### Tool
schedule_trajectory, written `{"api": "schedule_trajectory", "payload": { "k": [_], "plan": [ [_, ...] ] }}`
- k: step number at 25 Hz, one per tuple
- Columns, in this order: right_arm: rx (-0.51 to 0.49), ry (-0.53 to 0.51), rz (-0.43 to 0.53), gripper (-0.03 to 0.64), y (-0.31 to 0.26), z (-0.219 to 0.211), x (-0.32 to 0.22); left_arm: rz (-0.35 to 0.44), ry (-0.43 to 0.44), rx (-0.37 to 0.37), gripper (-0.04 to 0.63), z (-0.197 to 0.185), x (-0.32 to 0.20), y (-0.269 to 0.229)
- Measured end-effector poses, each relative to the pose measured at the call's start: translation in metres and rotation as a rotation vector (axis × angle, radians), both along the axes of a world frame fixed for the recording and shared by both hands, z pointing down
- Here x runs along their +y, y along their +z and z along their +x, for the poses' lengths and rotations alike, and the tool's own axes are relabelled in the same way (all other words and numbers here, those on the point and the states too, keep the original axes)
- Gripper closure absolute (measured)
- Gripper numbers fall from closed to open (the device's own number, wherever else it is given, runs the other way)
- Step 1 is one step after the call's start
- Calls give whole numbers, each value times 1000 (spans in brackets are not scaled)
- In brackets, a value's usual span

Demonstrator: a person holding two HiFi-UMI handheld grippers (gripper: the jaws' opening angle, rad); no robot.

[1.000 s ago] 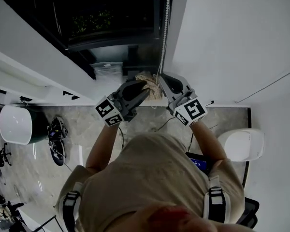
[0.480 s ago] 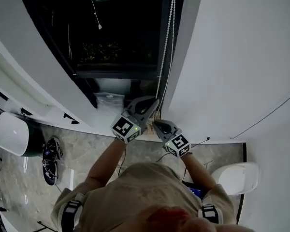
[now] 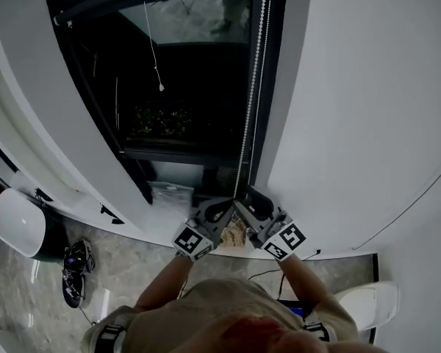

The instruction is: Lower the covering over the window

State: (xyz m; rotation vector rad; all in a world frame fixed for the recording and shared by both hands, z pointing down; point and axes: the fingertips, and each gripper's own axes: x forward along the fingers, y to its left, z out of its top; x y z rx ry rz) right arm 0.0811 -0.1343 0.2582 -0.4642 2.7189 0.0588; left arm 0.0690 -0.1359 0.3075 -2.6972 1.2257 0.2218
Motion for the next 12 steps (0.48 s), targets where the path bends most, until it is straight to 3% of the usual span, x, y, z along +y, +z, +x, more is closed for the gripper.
{"api": "schedule_trajectory", "payload": {
  "k": [5, 8, 12],
  "plan": [
    [-3, 52, 12, 454, 4, -2, -15, 2, -85, 28, 577, -19, -20, -1],
    [8, 93, 3, 456, 23, 4, -25, -52, -118, 9, 571, -32, -32, 18],
    [56, 159, -9, 456, 57, 10, -39, -103, -153, 2, 511, -50, -35, 52]
  ]
}}
